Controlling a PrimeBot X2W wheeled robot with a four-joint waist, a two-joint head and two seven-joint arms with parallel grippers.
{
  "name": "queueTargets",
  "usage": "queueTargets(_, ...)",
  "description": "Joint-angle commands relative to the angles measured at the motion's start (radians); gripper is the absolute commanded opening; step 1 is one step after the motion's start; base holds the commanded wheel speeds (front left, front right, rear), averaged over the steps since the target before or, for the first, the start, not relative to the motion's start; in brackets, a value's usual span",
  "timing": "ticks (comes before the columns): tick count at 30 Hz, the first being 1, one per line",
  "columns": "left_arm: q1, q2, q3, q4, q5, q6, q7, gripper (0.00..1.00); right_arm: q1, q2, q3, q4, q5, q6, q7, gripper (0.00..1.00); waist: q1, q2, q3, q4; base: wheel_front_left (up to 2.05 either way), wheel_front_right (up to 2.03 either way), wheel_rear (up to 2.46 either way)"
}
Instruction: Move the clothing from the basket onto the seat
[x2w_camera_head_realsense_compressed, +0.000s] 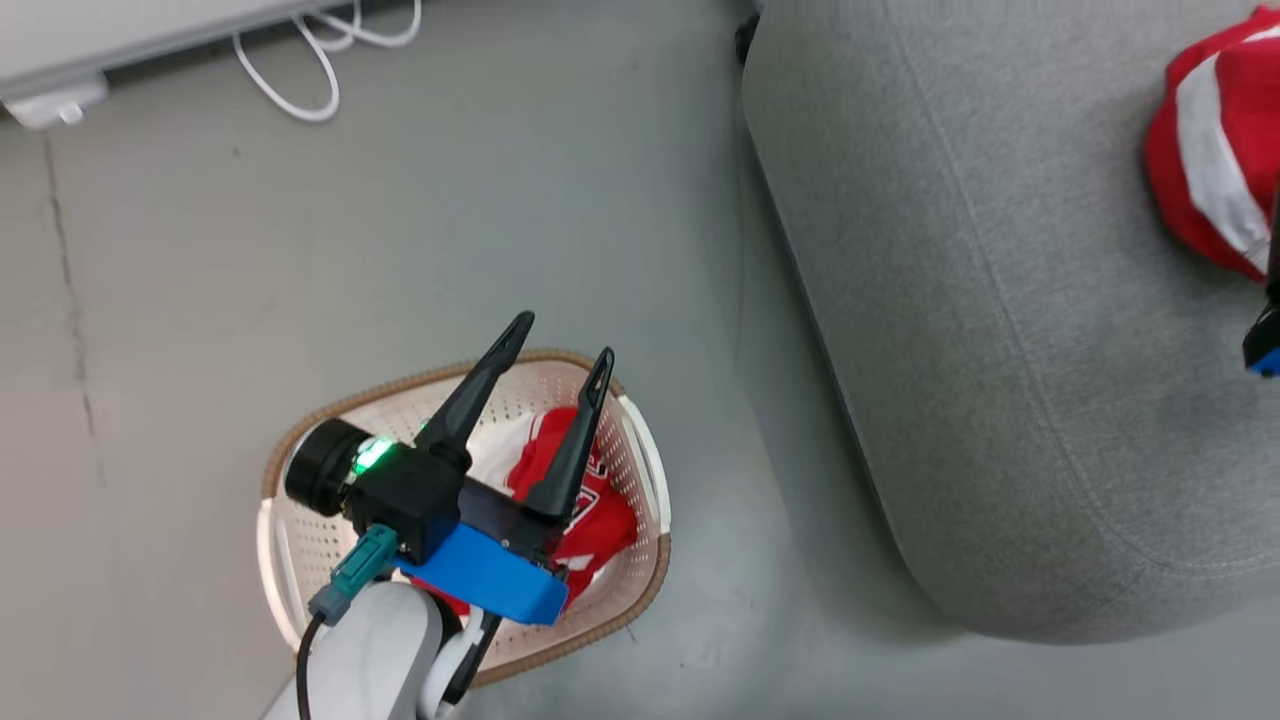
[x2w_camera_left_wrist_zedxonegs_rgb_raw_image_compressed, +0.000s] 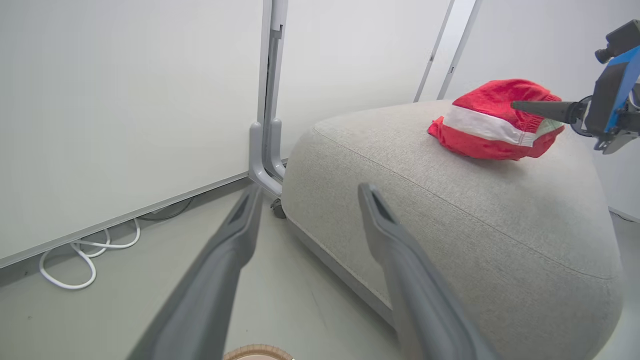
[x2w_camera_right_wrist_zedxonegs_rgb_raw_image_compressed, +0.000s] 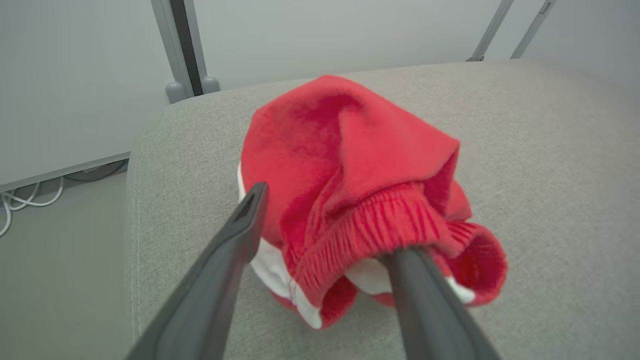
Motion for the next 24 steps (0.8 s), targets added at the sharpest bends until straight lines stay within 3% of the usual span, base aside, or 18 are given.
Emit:
queueTargets(1, 0.026, -0.009, 0.018, 0.008, -0.007, -0.002, -0.003, 1.0, 0.05, 0.006, 0.008, -0.036, 0.005, 0.0, 0.011, 1.0, 0.0, 0.0, -0.08, 0.004, 0.0, 0.0, 0.0)
queueTargets(14, 0.183, -0.073, 0.119, 0.038, -0.03, -0.002, -0.003, 1.0, 0.357, 0.055, 0.017, -0.337, 0.009, 0.0, 0.1, 1.0, 0.0, 0.0, -0.288, 0.048, 0.0, 0.0, 0.0)
queueTargets(24, 0.274, -0.101, 0.231, 0.049, -0.024, -0.002, -0.003, 1.0, 0.606, 0.185, 0.031, -0.685, -0.05, 0.0, 0.102, 1.0, 0.0, 0.0, -0.385, 0.139, 0.0, 0.0, 0.0)
